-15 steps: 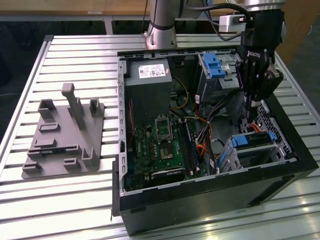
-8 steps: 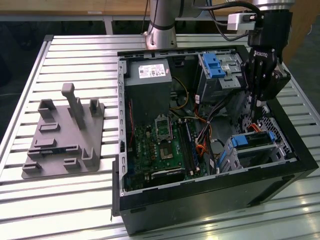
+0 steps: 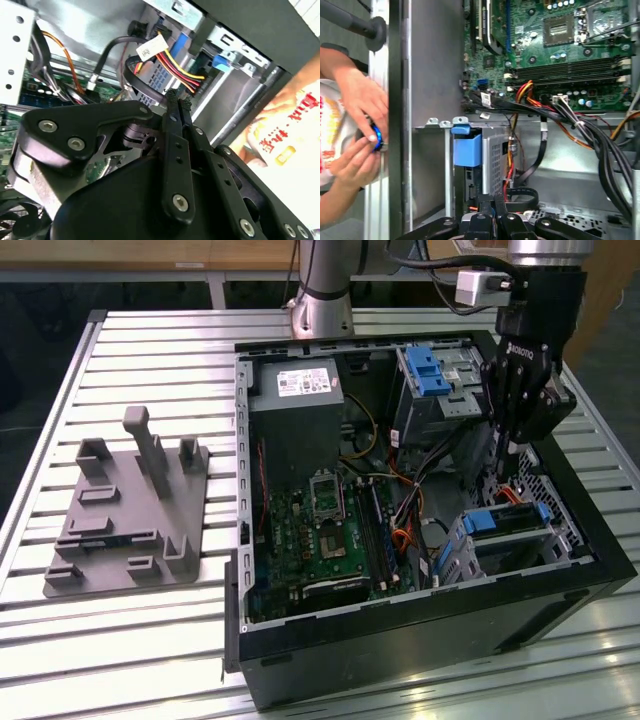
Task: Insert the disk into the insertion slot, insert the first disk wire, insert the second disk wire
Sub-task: 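Insert the second disk wire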
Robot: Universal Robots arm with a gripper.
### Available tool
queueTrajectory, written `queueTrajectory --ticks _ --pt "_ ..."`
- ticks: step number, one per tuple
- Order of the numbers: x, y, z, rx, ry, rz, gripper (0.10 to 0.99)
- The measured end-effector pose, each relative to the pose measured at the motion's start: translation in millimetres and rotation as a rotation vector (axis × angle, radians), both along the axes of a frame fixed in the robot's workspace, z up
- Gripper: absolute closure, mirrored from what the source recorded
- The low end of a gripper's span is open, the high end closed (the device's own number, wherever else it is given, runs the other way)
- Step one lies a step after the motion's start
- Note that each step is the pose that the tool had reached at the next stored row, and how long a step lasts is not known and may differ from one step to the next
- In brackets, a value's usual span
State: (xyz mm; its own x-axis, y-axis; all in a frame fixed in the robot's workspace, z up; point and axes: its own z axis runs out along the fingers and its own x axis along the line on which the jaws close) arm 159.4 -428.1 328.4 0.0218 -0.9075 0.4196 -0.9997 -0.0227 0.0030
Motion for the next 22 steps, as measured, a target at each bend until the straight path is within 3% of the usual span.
queueTrajectory --ticks 5,11,15,22 --pt "-2.1 -6.1 1.0 0.044 0.0 0.0 0.945" --pt "-2.2 -13.0 1.2 0.132 0.0 0.0 0.945" --pt "-2.3 -19.3 3.2 0.159 0.0 0.0 0.945" --pt "-2.6 -31.6 6.2 0.188 0.0 0.0 0.945"
